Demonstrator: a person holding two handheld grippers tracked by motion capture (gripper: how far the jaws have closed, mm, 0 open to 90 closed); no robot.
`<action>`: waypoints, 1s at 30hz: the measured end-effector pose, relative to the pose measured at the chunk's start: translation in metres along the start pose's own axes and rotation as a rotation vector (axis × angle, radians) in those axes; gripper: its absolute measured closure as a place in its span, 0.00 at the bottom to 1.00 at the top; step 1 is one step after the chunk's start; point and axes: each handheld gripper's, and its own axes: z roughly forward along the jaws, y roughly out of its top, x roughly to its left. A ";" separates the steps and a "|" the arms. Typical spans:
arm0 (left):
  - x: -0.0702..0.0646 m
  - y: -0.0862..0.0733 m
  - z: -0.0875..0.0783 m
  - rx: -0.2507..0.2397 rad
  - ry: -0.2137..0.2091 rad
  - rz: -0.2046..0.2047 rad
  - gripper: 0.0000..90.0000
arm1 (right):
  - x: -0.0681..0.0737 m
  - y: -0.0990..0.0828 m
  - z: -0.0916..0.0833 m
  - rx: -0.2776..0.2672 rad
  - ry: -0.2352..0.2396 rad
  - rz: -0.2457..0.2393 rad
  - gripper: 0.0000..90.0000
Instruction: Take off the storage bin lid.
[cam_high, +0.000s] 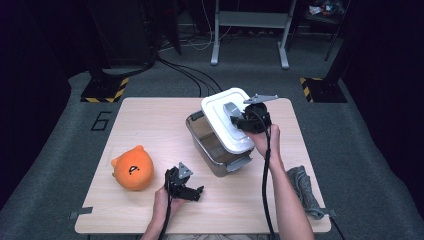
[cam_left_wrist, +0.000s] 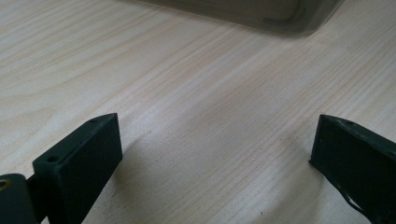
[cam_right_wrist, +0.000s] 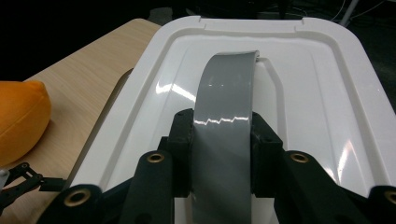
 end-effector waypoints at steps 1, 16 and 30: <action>0.000 0.000 0.000 0.001 0.002 0.002 0.02 | -0.002 0.000 -0.001 -0.001 -0.004 0.008 0.75; 0.001 0.000 0.000 0.004 -0.003 0.007 0.02 | -0.038 -0.009 -0.018 -0.019 -0.087 0.070 0.75; 0.001 0.000 0.000 0.002 0.000 0.006 0.02 | -0.074 -0.024 -0.029 -0.030 -0.171 0.138 0.75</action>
